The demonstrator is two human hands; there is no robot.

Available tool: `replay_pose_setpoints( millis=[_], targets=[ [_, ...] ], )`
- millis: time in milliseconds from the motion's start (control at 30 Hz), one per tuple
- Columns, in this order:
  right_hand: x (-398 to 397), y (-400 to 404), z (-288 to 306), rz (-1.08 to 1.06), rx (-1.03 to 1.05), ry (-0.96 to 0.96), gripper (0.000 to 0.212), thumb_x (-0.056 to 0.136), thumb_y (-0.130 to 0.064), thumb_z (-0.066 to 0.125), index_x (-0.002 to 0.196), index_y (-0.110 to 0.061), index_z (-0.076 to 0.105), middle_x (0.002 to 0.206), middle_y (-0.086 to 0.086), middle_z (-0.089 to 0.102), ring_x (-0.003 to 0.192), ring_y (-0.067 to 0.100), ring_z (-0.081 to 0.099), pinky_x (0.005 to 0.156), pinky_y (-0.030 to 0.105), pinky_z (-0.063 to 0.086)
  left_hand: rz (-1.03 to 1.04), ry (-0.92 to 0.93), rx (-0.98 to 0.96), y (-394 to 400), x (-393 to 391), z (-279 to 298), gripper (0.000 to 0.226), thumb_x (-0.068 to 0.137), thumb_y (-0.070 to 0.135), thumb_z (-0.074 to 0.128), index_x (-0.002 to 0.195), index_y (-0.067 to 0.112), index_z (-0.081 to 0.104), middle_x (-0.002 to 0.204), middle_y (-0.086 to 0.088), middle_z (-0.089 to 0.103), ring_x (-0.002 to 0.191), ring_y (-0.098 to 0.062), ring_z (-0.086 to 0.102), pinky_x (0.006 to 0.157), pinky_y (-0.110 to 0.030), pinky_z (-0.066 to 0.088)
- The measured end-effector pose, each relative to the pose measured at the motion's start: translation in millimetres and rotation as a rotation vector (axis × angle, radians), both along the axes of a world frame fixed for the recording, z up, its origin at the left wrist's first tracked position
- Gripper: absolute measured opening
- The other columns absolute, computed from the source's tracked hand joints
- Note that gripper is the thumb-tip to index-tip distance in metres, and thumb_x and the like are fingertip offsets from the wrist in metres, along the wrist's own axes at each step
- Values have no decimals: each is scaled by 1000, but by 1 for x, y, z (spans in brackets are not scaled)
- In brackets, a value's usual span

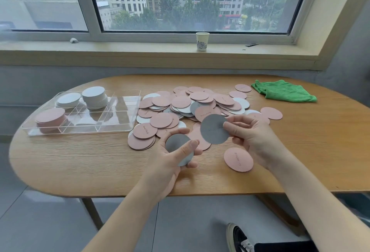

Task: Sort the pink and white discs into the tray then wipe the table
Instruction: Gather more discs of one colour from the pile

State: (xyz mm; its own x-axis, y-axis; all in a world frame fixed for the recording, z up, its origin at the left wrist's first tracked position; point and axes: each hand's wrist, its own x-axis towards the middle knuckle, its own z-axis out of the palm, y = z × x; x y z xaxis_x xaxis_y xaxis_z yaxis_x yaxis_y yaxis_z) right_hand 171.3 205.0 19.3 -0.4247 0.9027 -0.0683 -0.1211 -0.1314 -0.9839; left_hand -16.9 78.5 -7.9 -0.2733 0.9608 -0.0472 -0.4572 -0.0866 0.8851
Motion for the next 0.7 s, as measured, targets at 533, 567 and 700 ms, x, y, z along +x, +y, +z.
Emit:
replay_pose_setpoints(
  millis=[533,567,700],
  targets=[
    [-49,-34,-16,44,251,-85,16,75,-8,85,87,-6,75,77,5,74,65,8,63,55,16,44,-111,-26,43,-1,-6,-8,36,97,-3,59,132,8,58,113,-18,72,99,-39,74,65,-37,61],
    [-49,-31,-14,46,259,-98,16,75,-11,86,88,-8,75,78,6,74,67,9,64,55,17,43,-116,-28,40,-1,-7,-8,36,98,-5,57,132,8,58,114,-20,72,98,-38,74,64,-35,59],
    [-46,-4,-8,-38,372,-198,14,82,-14,82,91,-7,74,70,-4,71,66,9,62,57,20,46,-115,-33,37,-1,-8,-8,44,90,-5,65,131,8,59,117,-25,72,94,-36,72,61,-33,56]
  ],
)
